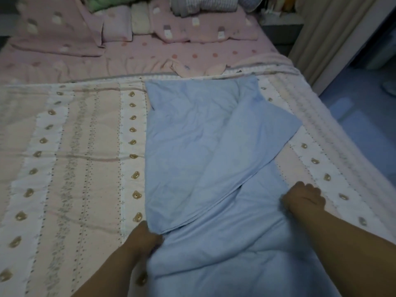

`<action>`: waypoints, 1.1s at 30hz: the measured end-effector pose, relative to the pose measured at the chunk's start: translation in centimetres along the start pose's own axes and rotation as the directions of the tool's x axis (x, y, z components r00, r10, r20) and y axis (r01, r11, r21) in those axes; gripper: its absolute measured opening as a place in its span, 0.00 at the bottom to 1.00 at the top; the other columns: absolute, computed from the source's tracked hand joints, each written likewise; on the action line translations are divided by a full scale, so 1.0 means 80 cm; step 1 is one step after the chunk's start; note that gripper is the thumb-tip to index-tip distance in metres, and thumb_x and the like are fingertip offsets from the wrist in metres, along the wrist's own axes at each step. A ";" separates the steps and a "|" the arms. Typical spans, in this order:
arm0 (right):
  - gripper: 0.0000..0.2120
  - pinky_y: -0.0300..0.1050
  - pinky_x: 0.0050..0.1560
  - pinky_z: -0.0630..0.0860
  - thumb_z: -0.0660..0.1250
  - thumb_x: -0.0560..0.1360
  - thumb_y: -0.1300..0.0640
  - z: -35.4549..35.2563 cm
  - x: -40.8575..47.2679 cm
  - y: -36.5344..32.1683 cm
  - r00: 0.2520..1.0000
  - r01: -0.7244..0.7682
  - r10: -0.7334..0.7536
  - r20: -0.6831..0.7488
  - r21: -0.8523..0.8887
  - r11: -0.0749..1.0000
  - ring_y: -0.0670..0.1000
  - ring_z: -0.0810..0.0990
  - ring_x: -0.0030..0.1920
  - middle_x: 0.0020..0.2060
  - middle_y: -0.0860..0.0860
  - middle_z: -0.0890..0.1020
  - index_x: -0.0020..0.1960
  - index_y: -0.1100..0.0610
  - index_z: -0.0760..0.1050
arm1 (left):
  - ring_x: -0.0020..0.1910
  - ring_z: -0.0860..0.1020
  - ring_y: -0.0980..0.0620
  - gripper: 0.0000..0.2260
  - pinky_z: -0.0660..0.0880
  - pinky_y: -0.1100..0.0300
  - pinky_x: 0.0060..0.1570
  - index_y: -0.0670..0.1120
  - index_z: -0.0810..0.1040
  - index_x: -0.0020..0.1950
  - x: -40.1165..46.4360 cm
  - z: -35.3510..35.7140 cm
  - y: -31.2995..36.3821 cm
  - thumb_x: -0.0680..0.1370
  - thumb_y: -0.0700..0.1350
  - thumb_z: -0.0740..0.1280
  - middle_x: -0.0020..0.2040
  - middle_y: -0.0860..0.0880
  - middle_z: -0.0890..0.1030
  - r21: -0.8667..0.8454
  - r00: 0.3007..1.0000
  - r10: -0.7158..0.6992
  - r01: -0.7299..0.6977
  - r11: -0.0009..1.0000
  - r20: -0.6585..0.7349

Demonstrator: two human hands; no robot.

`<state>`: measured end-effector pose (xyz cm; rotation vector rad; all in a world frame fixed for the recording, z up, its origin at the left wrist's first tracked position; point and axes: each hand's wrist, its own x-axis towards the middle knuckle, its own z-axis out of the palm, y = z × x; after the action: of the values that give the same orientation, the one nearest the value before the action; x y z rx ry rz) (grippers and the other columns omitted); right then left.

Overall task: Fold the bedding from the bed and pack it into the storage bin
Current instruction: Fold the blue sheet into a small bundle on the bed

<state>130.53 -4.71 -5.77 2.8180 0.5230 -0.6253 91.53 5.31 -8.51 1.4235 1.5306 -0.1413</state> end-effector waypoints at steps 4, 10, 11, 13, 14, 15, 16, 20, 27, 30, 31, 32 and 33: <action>0.16 0.45 0.50 0.74 0.60 0.78 0.50 -0.009 0.003 -0.089 0.971 0.145 -0.218 0.095 0.489 0.860 0.60 0.79 0.53 0.50 0.62 0.79 0.49 0.64 0.75 | 0.62 0.72 0.42 0.36 0.68 0.55 0.62 0.43 0.74 0.65 0.040 0.010 0.050 0.57 0.53 0.65 0.62 0.43 0.75 0.252 0.920 0.287 -0.221 0.942 -0.265; 0.22 0.39 0.46 0.73 0.55 0.81 0.51 0.053 0.017 -0.178 0.844 -0.294 -0.233 0.483 0.779 0.554 0.50 0.70 0.39 0.41 0.52 0.72 0.69 0.64 0.65 | 0.63 0.68 0.47 0.23 0.62 0.64 0.59 0.48 0.75 0.61 0.083 0.073 0.128 0.69 0.54 0.73 0.61 0.48 0.73 0.293 0.848 0.531 -0.510 0.809 0.010; 0.23 0.44 0.56 0.75 0.56 0.80 0.53 0.061 0.028 -0.181 0.857 -0.318 -0.215 0.469 0.808 0.497 0.53 0.72 0.46 0.50 0.53 0.74 0.72 0.63 0.62 | 0.64 0.67 0.49 0.25 0.63 0.62 0.60 0.49 0.73 0.63 0.089 0.081 0.132 0.69 0.54 0.74 0.63 0.50 0.72 0.333 0.845 0.533 -0.513 0.791 0.038; 0.23 0.52 0.65 0.71 0.59 0.79 0.56 0.053 0.028 -0.183 0.878 -0.371 -0.156 0.454 0.848 0.378 0.53 0.73 0.56 0.64 0.56 0.73 0.71 0.62 0.63 | 0.65 0.66 0.50 0.30 0.66 0.59 0.62 0.51 0.69 0.67 0.096 0.093 0.138 0.68 0.58 0.73 0.66 0.52 0.70 0.426 0.842 0.536 -0.509 0.748 0.065; 0.24 0.52 0.67 0.70 0.61 0.78 0.56 0.051 0.031 -0.185 0.887 -0.376 -0.136 0.442 0.860 0.345 0.55 0.74 0.61 0.67 0.57 0.71 0.71 0.63 0.62 | 0.65 0.66 0.50 0.31 0.67 0.57 0.62 0.51 0.68 0.68 0.099 0.096 0.138 0.68 0.59 0.72 0.66 0.52 0.70 0.481 0.838 0.542 -0.501 0.720 0.062; 0.25 0.49 0.68 0.68 0.62 0.78 0.56 0.047 0.034 -0.188 0.902 -0.358 -0.110 0.418 0.865 0.351 0.57 0.72 0.65 0.68 0.57 0.70 0.72 0.65 0.62 | 0.64 0.67 0.49 0.32 0.68 0.56 0.61 0.51 0.67 0.69 0.100 0.098 0.139 0.68 0.60 0.71 0.66 0.52 0.70 0.519 0.832 0.552 -0.493 0.698 0.047; 0.26 0.47 0.69 0.66 0.64 0.78 0.56 0.038 0.035 -0.195 0.927 -0.319 -0.079 0.367 0.880 0.351 0.57 0.70 0.67 0.70 0.58 0.69 0.72 0.66 0.61 | 0.64 0.68 0.48 0.33 0.69 0.56 0.60 0.51 0.66 0.69 0.103 0.099 0.138 0.68 0.60 0.70 0.65 0.51 0.70 0.532 0.824 0.566 -0.486 0.693 0.015; 0.25 0.50 0.68 0.69 0.68 0.75 0.58 -0.010 0.024 -0.258 0.973 -0.032 -0.215 0.081 0.974 0.223 0.57 0.74 0.64 0.64 0.55 0.74 0.68 0.67 0.67 | 0.62 0.73 0.47 0.34 0.72 0.56 0.57 0.45 0.65 0.72 0.110 0.081 0.143 0.69 0.55 0.68 0.64 0.47 0.74 0.357 0.794 0.588 -0.510 0.783 -0.153; 0.14 0.44 0.59 0.69 0.61 0.79 0.57 -0.070 -0.029 -0.412 0.755 0.383 -0.652 -0.073 0.856 0.348 0.52 0.73 0.54 0.58 0.60 0.76 0.59 0.65 0.73 | 0.35 0.72 0.50 0.10 0.60 0.57 0.30 0.46 0.69 0.36 0.130 -0.048 0.145 0.77 0.38 0.61 0.34 0.49 0.75 0.031 0.762 0.311 -0.357 0.933 -0.569; 0.19 0.39 0.67 0.60 0.57 0.81 0.55 -0.038 -0.046 -0.435 0.596 0.538 -0.801 0.051 0.716 0.446 0.54 0.68 0.68 0.70 0.56 0.69 0.70 0.62 0.68 | 0.37 0.72 0.48 0.10 0.62 0.58 0.34 0.42 0.71 0.38 0.150 -0.074 0.108 0.80 0.42 0.60 0.36 0.47 0.74 -0.053 0.831 0.117 -0.173 0.984 -0.544; 0.19 0.37 0.68 0.57 0.56 0.82 0.55 -0.024 -0.048 -0.434 0.560 0.573 -0.824 0.086 0.677 0.461 0.54 0.66 0.71 0.72 0.55 0.67 0.71 0.59 0.67 | 0.40 0.74 0.46 0.09 0.62 0.58 0.36 0.40 0.73 0.42 0.157 -0.078 0.096 0.80 0.42 0.60 0.38 0.46 0.75 -0.032 0.852 0.073 -0.105 0.994 -0.519; 0.19 0.36 0.67 0.56 0.56 0.82 0.55 -0.008 -0.046 -0.430 0.542 0.606 -0.832 0.118 0.631 0.484 0.53 0.65 0.72 0.72 0.54 0.66 0.72 0.57 0.66 | 0.42 0.75 0.44 0.07 0.64 0.58 0.38 0.39 0.74 0.44 0.164 -0.078 0.085 0.79 0.41 0.61 0.38 0.46 0.75 -0.024 0.862 0.041 -0.062 0.998 -0.506; 0.19 0.36 0.67 0.57 0.55 0.82 0.55 0.007 -0.040 -0.422 0.554 0.609 -0.818 0.151 0.597 0.523 0.53 0.65 0.71 0.72 0.54 0.67 0.71 0.57 0.67 | 0.45 0.76 0.42 0.04 0.66 0.58 0.39 0.39 0.75 0.48 0.167 -0.078 0.082 0.78 0.40 0.62 0.38 0.46 0.75 -0.016 0.861 0.024 -0.037 0.999 -0.508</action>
<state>114.68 25.08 -9.02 2.5842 1.7305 -1.6991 95.83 20.55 -11.44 1.5398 1.9242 0.3004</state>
